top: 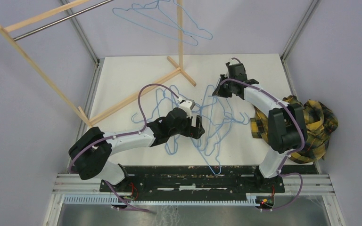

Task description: Organize the hangers

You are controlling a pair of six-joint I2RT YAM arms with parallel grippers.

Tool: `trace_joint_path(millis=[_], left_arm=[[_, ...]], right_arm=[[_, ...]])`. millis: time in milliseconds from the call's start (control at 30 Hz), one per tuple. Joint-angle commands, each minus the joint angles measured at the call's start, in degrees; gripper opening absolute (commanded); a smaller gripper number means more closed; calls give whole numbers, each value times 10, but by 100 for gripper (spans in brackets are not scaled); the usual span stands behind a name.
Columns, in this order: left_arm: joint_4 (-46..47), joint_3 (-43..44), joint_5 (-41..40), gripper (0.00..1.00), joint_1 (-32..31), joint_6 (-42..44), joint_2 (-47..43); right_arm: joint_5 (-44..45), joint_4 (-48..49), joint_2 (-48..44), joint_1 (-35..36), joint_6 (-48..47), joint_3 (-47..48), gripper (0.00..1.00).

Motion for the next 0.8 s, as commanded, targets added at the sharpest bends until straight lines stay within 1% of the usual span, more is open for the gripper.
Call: trace_joint_path(millis=[0, 233, 333, 367, 433, 500, 533, 667, 767], left_arm=[[41, 36, -20, 99, -20, -27, 12], [33, 42, -27, 99, -27, -26, 16], [28, 40, -29, 99, -28, -26, 13], [27, 39, -30, 99, -29, -26, 13], [26, 34, -32, 99, -30, -27, 11], [26, 29, -34, 99, -31, -29, 10], [26, 21, -37, 99, -31, -33, 8], [26, 13, -46, 99, -32, -36, 4], [26, 11, -45, 99, -32, -39, 8]], right_arm=[[-14, 24, 25, -2, 2, 13, 5], [-23, 16, 69, -2, -14, 37, 48], [-18, 15, 55, -1, -25, 30, 68], [-16, 12, 44, -2, -30, 26, 72], [-8, -1, 10, -2, -42, 8, 75], [-4, -10, -30, -2, -44, -20, 75], [-14, -17, -78, -1, -44, -67, 72], [-27, -35, -139, 8, -61, -155, 59], [-20, -60, -165, 30, -86, -196, 57]])
